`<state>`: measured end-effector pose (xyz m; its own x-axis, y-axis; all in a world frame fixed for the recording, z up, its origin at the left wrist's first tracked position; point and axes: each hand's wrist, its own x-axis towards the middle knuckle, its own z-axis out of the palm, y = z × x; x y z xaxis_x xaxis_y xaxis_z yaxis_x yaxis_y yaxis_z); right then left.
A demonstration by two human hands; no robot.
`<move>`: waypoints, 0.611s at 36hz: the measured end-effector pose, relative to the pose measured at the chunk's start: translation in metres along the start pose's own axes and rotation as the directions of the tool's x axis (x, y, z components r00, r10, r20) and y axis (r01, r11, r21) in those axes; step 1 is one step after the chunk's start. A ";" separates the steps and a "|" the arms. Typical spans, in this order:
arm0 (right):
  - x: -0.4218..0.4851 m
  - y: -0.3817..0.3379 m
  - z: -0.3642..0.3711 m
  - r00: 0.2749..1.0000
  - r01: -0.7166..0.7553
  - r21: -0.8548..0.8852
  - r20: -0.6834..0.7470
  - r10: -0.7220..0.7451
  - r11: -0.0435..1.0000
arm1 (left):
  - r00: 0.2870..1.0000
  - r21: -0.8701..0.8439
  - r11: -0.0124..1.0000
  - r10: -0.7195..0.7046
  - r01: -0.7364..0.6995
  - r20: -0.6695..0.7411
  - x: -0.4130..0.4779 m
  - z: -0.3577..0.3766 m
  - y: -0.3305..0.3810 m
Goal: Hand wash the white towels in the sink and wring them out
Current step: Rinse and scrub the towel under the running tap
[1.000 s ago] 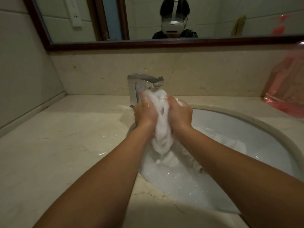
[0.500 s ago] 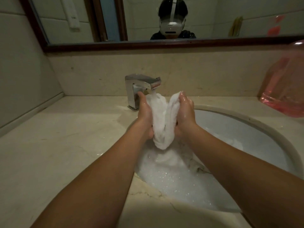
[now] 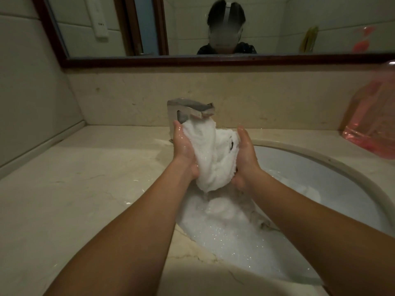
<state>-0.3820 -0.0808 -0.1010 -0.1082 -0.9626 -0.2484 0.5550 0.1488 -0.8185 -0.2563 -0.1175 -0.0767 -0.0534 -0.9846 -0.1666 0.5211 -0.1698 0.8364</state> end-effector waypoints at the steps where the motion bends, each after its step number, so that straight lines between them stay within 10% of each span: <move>1: 0.001 0.000 0.000 0.999 -0.009 0.027 0.035 0.008 1.000 | 1.000 0.006 1.000 -0.021 0.021 0.011 0.001 0.000 0.000; 22: 0.024 -0.005 0.000 0.940 0.337 -0.063 -0.029 -0.339 0.940 | 0.995 0.254 0.962 -0.101 0.098 -0.002 0.019 -0.005 -0.021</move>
<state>-0.3868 -0.1043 -0.1030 -0.3136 -0.9491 0.0287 0.4332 -0.1699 -0.8852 -0.2640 -0.1323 -0.0996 -0.1040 -0.9624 -0.2508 0.2796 -0.2702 0.9213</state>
